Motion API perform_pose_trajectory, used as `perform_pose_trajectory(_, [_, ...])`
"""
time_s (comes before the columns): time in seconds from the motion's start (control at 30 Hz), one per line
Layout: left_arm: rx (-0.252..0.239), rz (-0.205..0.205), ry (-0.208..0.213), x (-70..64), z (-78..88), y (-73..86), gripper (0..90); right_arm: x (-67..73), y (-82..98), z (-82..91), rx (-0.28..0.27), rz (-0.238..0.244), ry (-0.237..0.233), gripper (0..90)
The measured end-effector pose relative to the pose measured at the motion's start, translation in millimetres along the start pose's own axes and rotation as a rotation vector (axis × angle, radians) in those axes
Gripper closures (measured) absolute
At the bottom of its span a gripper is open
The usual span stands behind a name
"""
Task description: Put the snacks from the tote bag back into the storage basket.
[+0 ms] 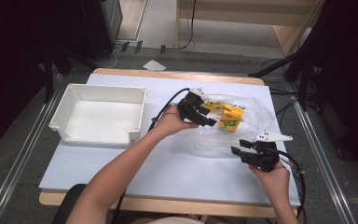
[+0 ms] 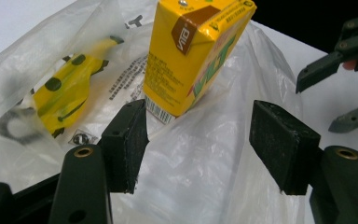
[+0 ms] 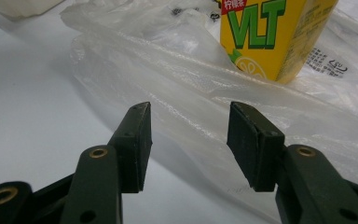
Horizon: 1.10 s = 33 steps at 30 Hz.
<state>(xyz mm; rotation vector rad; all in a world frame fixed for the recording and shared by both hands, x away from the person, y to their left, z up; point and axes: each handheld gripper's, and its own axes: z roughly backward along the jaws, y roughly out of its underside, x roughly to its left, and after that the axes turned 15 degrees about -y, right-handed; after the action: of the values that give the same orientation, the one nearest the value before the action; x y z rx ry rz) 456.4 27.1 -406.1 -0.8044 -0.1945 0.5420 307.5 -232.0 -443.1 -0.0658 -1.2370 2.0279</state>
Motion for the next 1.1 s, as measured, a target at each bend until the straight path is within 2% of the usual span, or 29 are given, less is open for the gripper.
perform_pose_trajectory(0.1, [-0.027,-0.007,0.005,-1.1,-3.6,-3.6,37.6,0.4,2.8,-0.4,-0.004,-0.003,0.000,51.0])
perform_pose_trajectory(0.17, [-0.027,-0.002,0.011,-1.2,-6.4,-4.6,37.5,0.4,4.8,-0.5,-0.003,0.001,0.000,51.1])
perform_pose_trajectory(0.3, [-0.012,-0.035,-0.003,-2.0,-16.4,-9.5,38.1,-0.3,8.0,-2.2,0.006,0.002,-0.003,51.4])
perform_pose_trajectory(0.4, [-0.030,-0.047,-0.005,-3.7,-22.0,-13.8,36.7,-1.0,8.4,-3.4,0.007,0.001,-0.005,51.4])
perform_pose_trajectory(0.5, [-0.058,-0.047,0.012,-4.4,-27.9,-15.8,35.7,-1.3,8.8,-3.6,0.008,0.001,-0.006,51.4])
perform_pose_trajectory(0.57, [-0.053,-0.037,0.021,-3.9,-33.5,-16.7,35.3,-1.9,9.1,-4.1,0.008,-0.002,-0.007,51.4])
perform_pose_trajectory(0.67, [-0.017,-0.058,0.030,-2.5,-43.9,-21.6,33.4,-2.4,9.6,-5.1,0.011,-0.003,-0.009,51.4])
perform_pose_trajectory(0.8, [-0.045,-0.044,0.055,-1.5,-51.0,-24.1,32.4,-2.3,10.0,-6.7,0.016,-0.006,-0.016,51.4])
perform_pose_trajectory(0.87, [-0.037,-0.058,0.070,-0.2,-56.7,-23.3,32.4,-1.7,10.9,-7.5,0.022,-0.008,-0.014,51.4])
perform_pose_trajectory(0.97, [-0.021,-0.072,0.065,0.6,-64.1,-23.6,32.4,-0.5,12.6,-9.3,0.026,-0.002,-0.010,51.4])
perform_pose_trajectory(1.1, [-0.037,-0.084,0.093,0.4,-69.5,-25.5,32.0,-0.4,12.4,-10.2,0.023,-0.006,-0.018,51.4])
